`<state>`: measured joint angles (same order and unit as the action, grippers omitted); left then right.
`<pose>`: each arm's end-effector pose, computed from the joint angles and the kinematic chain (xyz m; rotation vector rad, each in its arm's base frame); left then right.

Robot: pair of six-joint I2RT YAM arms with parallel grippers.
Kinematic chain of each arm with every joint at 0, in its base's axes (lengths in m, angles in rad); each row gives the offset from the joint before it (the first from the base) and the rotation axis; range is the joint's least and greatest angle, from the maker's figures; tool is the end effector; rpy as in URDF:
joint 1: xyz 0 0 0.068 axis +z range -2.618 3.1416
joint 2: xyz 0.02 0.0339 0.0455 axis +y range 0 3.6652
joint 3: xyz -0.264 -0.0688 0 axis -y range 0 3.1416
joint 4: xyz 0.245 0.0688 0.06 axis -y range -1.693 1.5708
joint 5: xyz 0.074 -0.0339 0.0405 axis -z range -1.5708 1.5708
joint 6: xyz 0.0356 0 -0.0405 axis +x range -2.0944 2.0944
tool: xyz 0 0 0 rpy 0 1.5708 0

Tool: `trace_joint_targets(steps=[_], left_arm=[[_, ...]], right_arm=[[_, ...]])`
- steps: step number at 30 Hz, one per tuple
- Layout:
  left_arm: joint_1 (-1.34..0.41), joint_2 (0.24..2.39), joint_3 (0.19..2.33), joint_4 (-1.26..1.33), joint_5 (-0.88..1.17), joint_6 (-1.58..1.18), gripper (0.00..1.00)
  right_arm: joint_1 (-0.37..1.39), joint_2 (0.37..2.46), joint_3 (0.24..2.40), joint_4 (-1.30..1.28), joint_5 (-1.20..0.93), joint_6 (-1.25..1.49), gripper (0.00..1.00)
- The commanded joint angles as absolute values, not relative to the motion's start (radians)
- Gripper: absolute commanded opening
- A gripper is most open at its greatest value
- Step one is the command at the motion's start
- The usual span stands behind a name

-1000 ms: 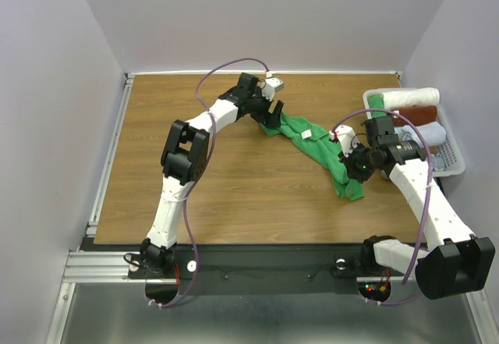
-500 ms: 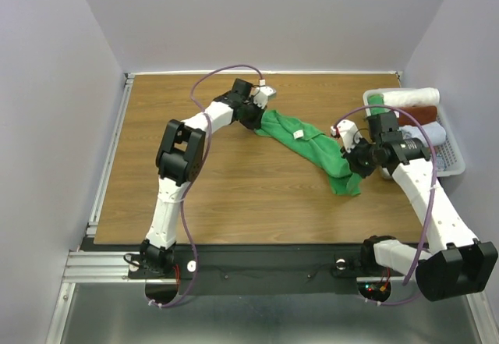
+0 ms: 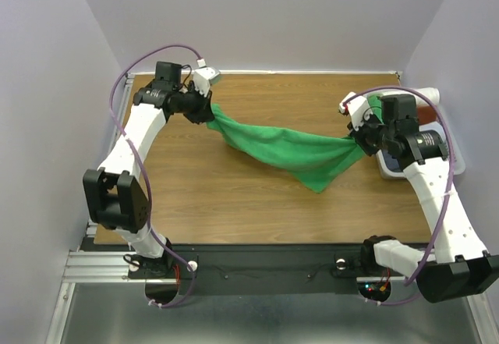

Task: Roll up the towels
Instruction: Flatten the towel

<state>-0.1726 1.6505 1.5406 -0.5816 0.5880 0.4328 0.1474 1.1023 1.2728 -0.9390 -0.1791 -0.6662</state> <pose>0.3620 -0.0832 0.3434 0.9345 1.9638 -0.5150 0.2072 0.0372 0.3740 -1.0003 2.0983 -0.0511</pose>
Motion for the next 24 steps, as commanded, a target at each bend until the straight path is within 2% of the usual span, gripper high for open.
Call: trace_joint_targets(steps=[1, 7, 11, 12, 13, 16, 18, 20, 21, 24], left_arm=[[-0.192, 1.606, 1.448, -0.739, 0.664, 0.444, 0.0], [-0.187, 1.568, 1.299, -0.643, 0.669, 0.474, 0.0], [-0.187, 1.559, 1.2, -0.915, 0.679, 0.818, 0.0], [-0.189, 1.527, 1.14, -0.977, 0.69, 1.003, 0.0], [-0.19, 1.505, 1.108, -1.053, 0.687, 1.062, 0.0], [-0.227, 1.405, 0.981, -1.069, 0.602, 1.163, 0.01], [-0.27, 1.335, 0.898, -1.04, 0.545, 1.167, 0.28], [-0.329, 1.292, 0.856, -0.975, 0.48, 1.114, 0.46], [-0.331, 1.261, 0.851, -0.956, 0.48, 1.097, 0.52], [-0.319, 1.256, 0.917, -0.873, 0.518, 1.013, 0.58]], right_arm=[[0.138, 1.126, 1.276, -0.879, -0.167, -0.681, 0.01], [0.138, 1.17, 1.235, -0.861, -0.213, -0.684, 0.01], [0.138, 1.149, 1.181, -0.862, -0.204, -0.715, 0.0], [0.137, 1.135, 1.169, -0.864, -0.187, -0.724, 0.01], [0.138, 1.129, 1.145, -0.865, -0.183, -0.739, 0.01], [0.138, 1.115, 1.115, -0.87, -0.187, -0.75, 0.01], [0.137, 1.12, 1.095, -0.876, -0.201, -0.758, 0.01], [0.138, 1.129, 1.086, -0.896, -0.215, -0.765, 0.01], [0.138, 1.141, 1.085, -0.906, -0.233, -0.768, 0.01], [0.138, 1.154, 1.072, -0.96, -0.274, -0.772, 0.0]])
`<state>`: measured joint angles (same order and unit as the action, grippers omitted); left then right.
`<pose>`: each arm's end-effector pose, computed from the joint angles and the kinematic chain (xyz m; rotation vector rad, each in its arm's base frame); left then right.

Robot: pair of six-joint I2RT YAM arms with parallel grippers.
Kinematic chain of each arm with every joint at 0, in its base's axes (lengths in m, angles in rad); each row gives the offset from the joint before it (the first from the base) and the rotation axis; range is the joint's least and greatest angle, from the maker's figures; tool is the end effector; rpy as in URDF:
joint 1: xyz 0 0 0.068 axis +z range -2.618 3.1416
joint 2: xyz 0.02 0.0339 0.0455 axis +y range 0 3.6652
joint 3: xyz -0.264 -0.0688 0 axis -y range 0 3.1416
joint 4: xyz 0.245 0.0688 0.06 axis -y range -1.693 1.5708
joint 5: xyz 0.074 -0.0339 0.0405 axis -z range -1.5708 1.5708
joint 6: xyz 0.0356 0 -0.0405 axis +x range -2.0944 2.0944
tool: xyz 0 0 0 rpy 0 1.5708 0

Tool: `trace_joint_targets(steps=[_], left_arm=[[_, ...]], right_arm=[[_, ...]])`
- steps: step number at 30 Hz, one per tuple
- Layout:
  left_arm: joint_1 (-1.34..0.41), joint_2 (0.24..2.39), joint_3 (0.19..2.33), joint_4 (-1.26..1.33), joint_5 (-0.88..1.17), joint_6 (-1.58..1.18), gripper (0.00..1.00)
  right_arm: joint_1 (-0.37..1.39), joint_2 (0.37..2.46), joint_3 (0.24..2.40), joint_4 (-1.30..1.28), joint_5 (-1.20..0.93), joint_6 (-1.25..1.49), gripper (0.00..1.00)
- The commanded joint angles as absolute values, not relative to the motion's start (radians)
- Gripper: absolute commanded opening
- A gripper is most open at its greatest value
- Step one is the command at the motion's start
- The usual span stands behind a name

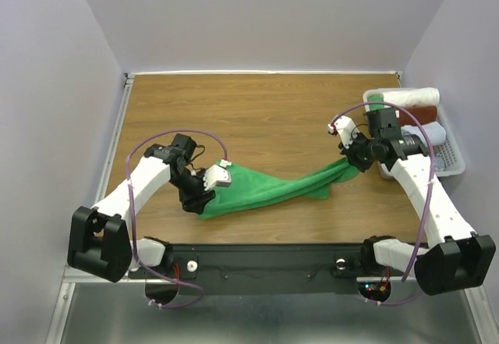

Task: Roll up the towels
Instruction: Flatten the towel

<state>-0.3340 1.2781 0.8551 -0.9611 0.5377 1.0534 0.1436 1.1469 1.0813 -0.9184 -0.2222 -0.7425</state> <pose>0.1936 -0.0865 0.2177 1.7908 2.0439 -0.6110 0.2166 0.0393 0.3074 -1.1561 2.2384 0.0440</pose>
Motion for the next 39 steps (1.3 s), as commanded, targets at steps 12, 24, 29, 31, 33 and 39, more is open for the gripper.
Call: trace_joint_targets(steps=[12, 24, 29, 31, 33, 39], left_arm=[[-0.288, 1.555, 1.158, -0.448, 0.423, 0.724, 0.6], [-0.304, 1.762, 1.207, -0.376, 0.434, 0.696, 0.6], [-0.311, 1.787, 1.19, -0.394, 0.488, 0.713, 0.6], [-0.316, 1.795, 1.184, -0.388, 0.483, 0.71, 0.6], [-0.321, 1.805, 1.181, -0.376, 0.474, 0.7, 0.6], [-0.331, 1.822, 1.166, -0.373, 0.449, 0.701, 0.43]], right_arm=[[0.138, 1.126, 1.009, -1.012, -0.276, -0.782, 0.01], [0.138, 1.163, 1.025, -1.014, -0.27, -0.782, 0.0], [0.138, 1.195, 1.038, -1.012, -0.267, -0.77, 0.01], [0.14, 1.201, 1.042, -1.014, -0.265, -0.769, 0.0], [0.138, 1.204, 1.045, -1.014, -0.265, -0.769, 0.0], [0.138, 1.209, 1.046, -1.011, -0.252, -0.769, 0.01]])
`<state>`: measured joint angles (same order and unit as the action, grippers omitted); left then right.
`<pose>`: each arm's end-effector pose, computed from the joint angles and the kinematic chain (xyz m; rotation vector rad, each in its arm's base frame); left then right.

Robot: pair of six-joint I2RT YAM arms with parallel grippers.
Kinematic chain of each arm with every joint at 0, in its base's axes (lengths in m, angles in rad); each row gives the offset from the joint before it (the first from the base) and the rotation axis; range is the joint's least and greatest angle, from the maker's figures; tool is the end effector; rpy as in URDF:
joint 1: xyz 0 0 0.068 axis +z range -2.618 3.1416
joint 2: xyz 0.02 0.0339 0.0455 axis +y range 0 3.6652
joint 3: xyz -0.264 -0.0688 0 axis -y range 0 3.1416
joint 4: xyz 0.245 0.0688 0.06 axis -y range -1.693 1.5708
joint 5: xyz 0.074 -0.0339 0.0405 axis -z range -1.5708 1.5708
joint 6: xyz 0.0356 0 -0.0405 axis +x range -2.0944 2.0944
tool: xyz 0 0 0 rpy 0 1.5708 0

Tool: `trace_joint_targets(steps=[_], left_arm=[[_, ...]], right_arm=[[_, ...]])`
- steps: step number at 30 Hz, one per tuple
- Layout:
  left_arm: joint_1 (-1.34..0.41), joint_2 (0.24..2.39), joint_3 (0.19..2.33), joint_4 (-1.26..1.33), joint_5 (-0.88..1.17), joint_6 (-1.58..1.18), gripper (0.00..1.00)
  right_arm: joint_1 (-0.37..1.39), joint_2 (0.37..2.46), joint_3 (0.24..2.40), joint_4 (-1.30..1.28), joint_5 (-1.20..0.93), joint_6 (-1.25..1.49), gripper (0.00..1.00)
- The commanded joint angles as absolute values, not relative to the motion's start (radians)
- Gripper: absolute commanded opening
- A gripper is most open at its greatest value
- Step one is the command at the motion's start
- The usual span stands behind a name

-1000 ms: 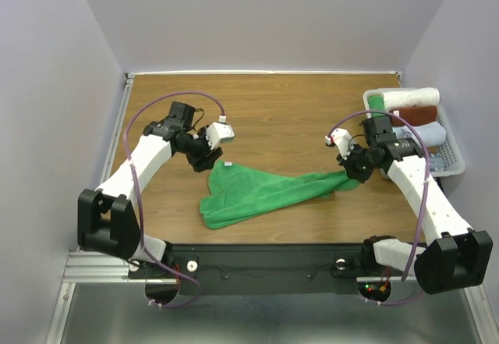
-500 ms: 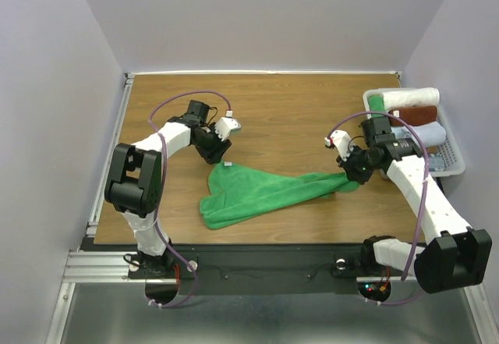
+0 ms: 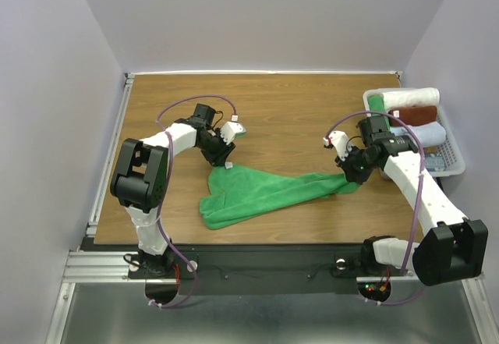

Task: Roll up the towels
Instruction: Flatten the towel

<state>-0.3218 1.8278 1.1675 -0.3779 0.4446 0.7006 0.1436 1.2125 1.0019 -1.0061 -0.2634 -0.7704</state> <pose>0.3474 -0.1320 0.1745 1.3617 2.1115 -0.4279 0.2136 0.0402 0.2665 -1.2577 2.4117 0.1927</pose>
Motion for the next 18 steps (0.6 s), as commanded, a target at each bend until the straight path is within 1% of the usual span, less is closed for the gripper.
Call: trace_joint_targets(steps=[1, 2, 3, 4, 5, 9, 10, 18], left_arm=[[-0.331, 1.819, 1.161, -0.379, 0.451, 0.707, 0.37], [-0.33, 1.812, 1.16, -0.386, 0.451, 0.713, 0.3], [-0.328, 1.798, 1.158, -0.405, 0.453, 0.724, 0.16], [-0.325, 1.789, 1.16, -0.417, 0.46, 0.729, 0.1], [-0.31, 1.766, 1.164, -0.432, 0.486, 0.724, 0.01], [-0.259, 1.723, 1.227, -0.465, 0.517, 0.7, 0.0], [-0.23, 1.714, 1.274, -0.472, 0.52, 0.692, 0.0], [-0.131, 1.625, 1.505, -0.554, 0.571, 0.652, 0.0]], right_arm=[[0.14, 1.21, 1.046, -1.011, -0.245, -0.767, 0.01], [0.138, 1.21, 1.045, -1.012, -0.242, -0.77, 0.0], [0.138, 1.209, 1.045, -1.011, -0.241, -0.769, 0.0], [0.138, 1.209, 1.045, -1.008, -0.238, -0.769, 0.0], [0.14, 1.209, 1.048, -1.002, -0.236, -0.765, 0.01], [0.138, 1.232, 1.083, -0.967, -0.215, -0.742, 0.01], [0.138, 1.239, 1.095, -0.96, -0.204, -0.739, 0.01], [0.14, 1.348, 1.301, -0.93, -0.216, -0.713, 0.01]])
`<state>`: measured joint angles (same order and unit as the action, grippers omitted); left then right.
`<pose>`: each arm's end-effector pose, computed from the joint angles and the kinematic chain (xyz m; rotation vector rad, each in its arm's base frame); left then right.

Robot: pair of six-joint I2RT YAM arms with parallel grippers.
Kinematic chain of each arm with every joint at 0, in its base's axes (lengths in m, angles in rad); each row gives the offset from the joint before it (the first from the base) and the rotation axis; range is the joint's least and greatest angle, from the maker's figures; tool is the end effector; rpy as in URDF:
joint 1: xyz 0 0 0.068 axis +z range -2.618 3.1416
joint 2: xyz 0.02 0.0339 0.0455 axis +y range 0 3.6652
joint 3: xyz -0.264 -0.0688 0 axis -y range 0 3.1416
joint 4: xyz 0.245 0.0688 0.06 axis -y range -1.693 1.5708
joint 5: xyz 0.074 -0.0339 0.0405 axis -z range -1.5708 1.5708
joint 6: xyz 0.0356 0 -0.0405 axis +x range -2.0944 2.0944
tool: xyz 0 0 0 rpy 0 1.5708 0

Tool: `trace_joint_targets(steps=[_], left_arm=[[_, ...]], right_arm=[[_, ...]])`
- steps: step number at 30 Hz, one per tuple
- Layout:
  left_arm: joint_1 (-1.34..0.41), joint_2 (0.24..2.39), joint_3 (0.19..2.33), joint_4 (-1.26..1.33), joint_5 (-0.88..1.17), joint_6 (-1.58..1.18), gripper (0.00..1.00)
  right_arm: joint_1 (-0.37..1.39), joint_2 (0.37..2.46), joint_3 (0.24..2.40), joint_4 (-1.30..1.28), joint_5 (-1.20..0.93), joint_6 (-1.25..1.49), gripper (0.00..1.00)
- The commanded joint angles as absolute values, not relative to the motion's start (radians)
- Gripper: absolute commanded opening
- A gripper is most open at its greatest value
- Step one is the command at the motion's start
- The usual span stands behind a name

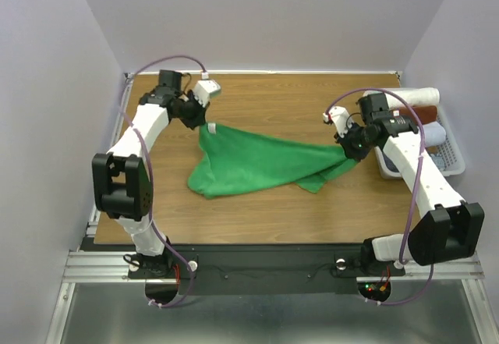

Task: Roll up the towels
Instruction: Flatten the towel

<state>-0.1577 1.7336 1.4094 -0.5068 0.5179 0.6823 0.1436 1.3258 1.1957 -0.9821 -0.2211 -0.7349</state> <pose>0.3773 -0.0778 0.2753 1.1438 1.9869 -0.3542 0.2511 0.0442 0.2998 -1.1840 2.3592 0.1008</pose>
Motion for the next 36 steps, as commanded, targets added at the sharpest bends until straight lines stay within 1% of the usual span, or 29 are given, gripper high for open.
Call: trace_joint_targets(steps=[1, 5, 9, 11, 12, 16, 18, 22, 25, 30, 33, 34, 36], left_arm=[[-0.124, 1.596, 1.535, -0.561, 0.575, 0.644, 0.0], [-0.097, 1.487, 1.554, -0.54, 0.586, 0.591, 0.0], [-0.057, 1.341, 1.505, -0.508, 0.569, 0.528, 0.0], [-0.029, 1.209, 1.458, -0.483, 0.551, 0.505, 0.0], [-0.023, 1.209, 1.439, -0.483, 0.545, 0.502, 0.0], [-0.017, 0.996, 1.327, -0.462, 0.505, 0.482, 0.0], [-0.017, 0.901, 1.298, -0.463, 0.491, 0.466, 0.0], [-0.017, 0.786, 1.241, -0.482, 0.454, 0.431, 0.0], [-0.018, 0.744, 1.22, -0.491, 0.433, 0.413, 0.0], [-0.018, 0.793, 1.171, -0.486, 0.407, 0.407, 0.0], [-0.018, 0.857, 1.117, -0.434, 0.379, 0.413, 0.0], [-0.018, 0.902, 1.097, -0.411, 0.376, 0.414, 0.0], [-0.017, 0.949, 1.075, -0.35, 0.357, 0.42, 0.0]], right_arm=[[0.138, 1.359, 1.357, -0.931, -0.209, -0.709, 0.01], [0.138, 1.359, 1.468, -0.931, -0.172, -0.696, 0.01], [0.138, 1.309, 1.502, -0.931, -0.129, -0.707, 0.01], [0.138, 1.228, 1.493, -0.934, -0.103, -0.724, 0.01], [0.138, 1.227, 1.488, -0.936, -0.095, -0.733, 0.01], [0.138, 1.077, 1.459, -0.951, -0.08, -0.791, 0.01], [0.138, 1.037, 1.457, -0.96, -0.077, -0.804, 0.01], [0.138, 0.996, 1.532, -1.021, -0.098, -0.83, 0.01], [0.14, 1.002, 1.551, -1.061, -0.113, -0.857, 0.0], [0.138, 1.092, 1.474, -1.025, -0.133, -0.904, 0.01], [0.138, 1.213, 1.46, -0.951, -0.161, -0.885, 0.0], [0.138, 1.294, 1.465, -0.936, -0.173, -0.881, 0.01], [0.138, 1.382, 1.482, -0.887, -0.209, -0.873, 0.01]])
